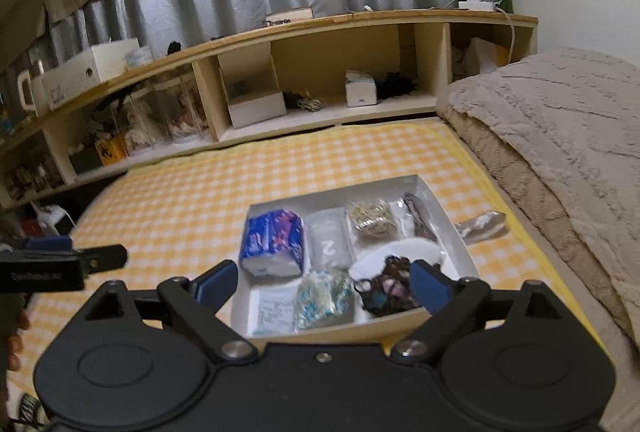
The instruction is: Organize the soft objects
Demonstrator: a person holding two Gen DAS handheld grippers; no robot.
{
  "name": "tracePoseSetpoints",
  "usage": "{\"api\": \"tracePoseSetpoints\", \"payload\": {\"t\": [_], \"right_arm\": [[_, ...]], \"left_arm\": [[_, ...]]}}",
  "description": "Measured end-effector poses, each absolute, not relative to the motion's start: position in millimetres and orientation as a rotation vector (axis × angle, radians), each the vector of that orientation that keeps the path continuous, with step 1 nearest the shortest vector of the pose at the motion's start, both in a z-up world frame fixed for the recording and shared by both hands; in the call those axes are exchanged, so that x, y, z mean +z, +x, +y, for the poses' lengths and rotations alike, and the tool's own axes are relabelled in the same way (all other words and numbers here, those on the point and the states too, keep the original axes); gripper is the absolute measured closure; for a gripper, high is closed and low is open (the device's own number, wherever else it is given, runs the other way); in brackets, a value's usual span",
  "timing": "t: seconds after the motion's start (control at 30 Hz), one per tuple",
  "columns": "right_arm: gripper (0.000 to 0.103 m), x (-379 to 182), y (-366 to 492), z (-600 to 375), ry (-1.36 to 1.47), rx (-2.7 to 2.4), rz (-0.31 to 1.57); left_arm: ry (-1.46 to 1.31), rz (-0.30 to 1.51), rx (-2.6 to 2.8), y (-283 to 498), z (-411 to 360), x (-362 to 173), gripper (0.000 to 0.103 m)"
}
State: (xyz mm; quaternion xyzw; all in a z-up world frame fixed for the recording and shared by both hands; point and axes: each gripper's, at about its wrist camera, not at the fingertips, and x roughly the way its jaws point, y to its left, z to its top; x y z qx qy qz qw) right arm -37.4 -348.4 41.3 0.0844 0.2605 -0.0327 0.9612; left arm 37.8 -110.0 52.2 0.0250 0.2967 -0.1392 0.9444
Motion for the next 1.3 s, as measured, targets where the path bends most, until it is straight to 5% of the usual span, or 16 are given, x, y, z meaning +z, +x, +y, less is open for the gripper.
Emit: {"api": "tracePoseSetpoints", "payload": {"t": [0.27,1.3], "right_arm": [[0.000,22,-60,-329,0.127,-0.112,0.522],[0.000,4,-76,-304,0.008,-0.229,0.473]], "left_arm": [[0.075,0.612,-0.280,17,-99,31,0.000],[0.075,0.612,-0.278,-3,-88,10,0.000]]}}
